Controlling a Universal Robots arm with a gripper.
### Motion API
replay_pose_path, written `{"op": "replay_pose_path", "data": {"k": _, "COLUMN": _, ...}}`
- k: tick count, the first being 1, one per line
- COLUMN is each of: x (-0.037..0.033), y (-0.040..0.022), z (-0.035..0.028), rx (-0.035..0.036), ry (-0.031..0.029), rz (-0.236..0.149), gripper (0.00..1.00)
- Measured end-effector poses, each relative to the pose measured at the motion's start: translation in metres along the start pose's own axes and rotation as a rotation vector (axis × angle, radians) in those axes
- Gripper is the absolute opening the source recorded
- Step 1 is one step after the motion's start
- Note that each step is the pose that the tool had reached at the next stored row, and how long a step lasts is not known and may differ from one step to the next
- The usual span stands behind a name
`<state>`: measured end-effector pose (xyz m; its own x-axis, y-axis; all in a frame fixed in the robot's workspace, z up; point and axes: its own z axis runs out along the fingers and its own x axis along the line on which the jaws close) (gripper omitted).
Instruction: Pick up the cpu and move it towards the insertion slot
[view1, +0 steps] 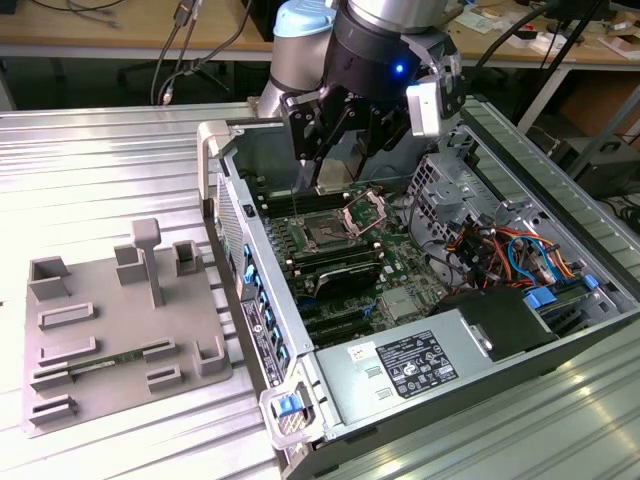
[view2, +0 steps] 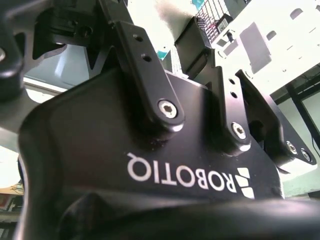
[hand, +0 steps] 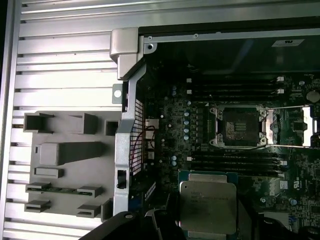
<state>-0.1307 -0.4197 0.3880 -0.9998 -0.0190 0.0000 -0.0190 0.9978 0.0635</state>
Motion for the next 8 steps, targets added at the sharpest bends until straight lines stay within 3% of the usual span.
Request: {"op": "replay_pose_path", "data": {"k": 8, "x": -0.0047, "y": 0.0001, "z": 0.0002, "rx": -0.0001, "ry": 0.0, "rz": 0.0, "gripper": 0.55}}
